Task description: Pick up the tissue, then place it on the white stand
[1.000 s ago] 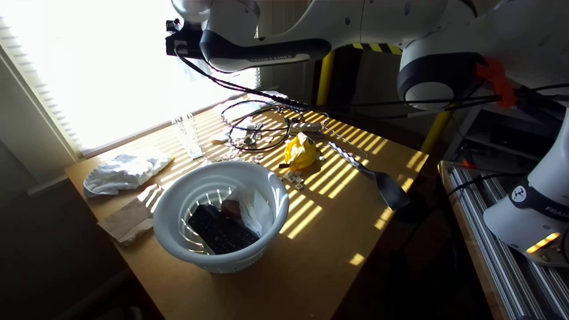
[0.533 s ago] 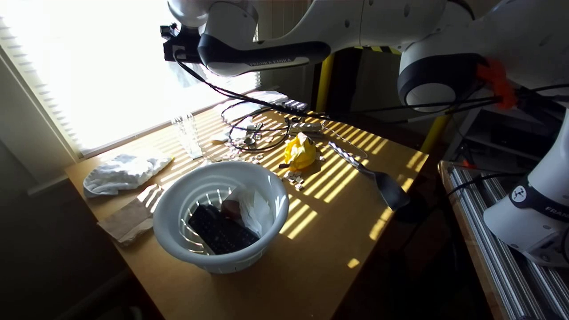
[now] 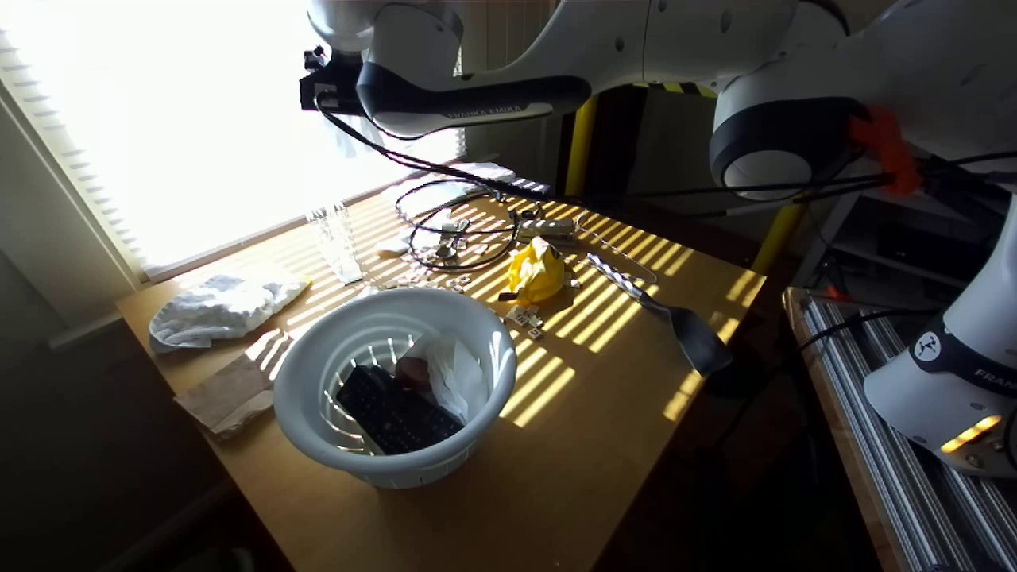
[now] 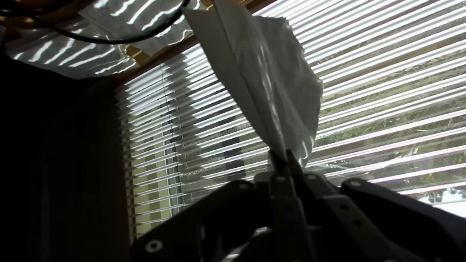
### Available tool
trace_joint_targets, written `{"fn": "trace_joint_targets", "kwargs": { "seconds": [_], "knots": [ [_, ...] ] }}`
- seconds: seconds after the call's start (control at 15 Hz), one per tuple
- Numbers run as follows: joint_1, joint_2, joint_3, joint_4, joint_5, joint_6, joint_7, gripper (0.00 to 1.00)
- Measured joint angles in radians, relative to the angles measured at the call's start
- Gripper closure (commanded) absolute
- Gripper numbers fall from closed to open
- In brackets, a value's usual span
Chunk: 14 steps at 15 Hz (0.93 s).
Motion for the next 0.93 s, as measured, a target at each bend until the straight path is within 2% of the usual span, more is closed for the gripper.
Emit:
{"fn": "trace_joint_targets", "kwargs": {
  "seconds": [0.33,0.93],
  "knots": [
    [0.026,0.006,-0.019,0.0,-0.039,-0.041,0.078,1.0],
    [0.082,0.017,-0.03,0.0,-0.074,-0.043,0.097,1.0]
  ]
}}
